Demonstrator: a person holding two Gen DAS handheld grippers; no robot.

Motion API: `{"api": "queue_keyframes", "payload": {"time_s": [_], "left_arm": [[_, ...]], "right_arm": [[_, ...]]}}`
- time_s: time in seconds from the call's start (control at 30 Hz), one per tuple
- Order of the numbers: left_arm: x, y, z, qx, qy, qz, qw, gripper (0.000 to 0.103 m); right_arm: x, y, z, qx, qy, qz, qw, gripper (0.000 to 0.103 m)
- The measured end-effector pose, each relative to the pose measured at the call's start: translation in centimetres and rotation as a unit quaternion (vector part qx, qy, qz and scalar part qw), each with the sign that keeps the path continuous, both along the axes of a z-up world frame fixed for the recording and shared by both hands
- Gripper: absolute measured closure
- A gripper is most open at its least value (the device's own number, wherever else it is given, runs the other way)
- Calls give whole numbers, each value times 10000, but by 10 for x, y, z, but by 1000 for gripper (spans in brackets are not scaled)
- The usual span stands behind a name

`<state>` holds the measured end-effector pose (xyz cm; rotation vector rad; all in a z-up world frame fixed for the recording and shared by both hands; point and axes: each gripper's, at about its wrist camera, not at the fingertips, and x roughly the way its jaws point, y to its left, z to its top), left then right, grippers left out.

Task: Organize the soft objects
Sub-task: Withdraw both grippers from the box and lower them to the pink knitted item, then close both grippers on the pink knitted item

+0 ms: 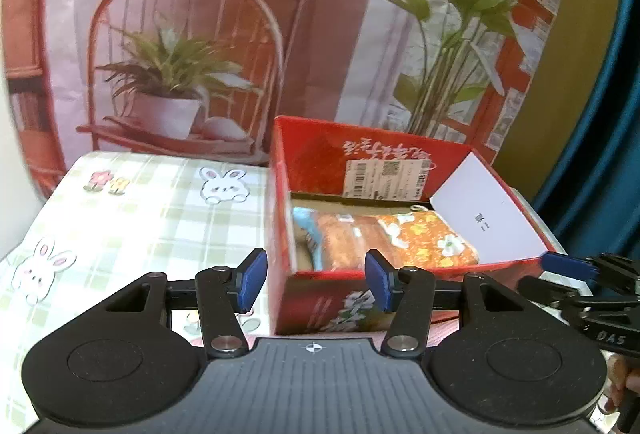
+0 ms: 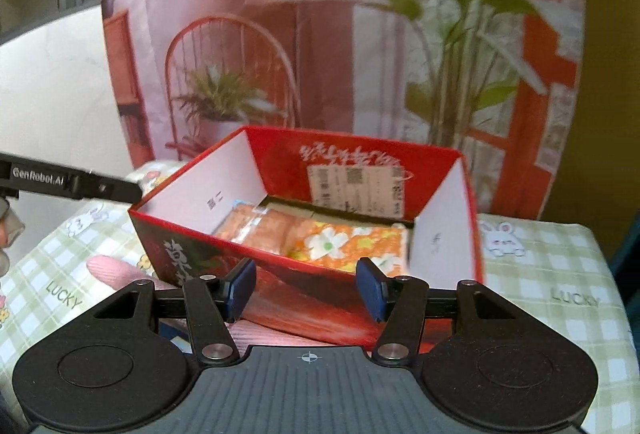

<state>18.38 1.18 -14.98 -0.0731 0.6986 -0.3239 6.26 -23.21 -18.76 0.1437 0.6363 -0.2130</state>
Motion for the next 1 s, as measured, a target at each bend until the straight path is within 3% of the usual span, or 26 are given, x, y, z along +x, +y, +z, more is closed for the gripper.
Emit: {"api": "queue_keyframes", "payload": {"time_s": [0.43,1.0], "left_arm": [[3,23,-42,-113,594,426,9973,46],[26,12,-92,-38,1244,361,9916,46]], "right_arm": [[-14,-19,-37,475,463,-566,9962,51],[10,-38,-81,1198,1085,-915,9826,51]]}}
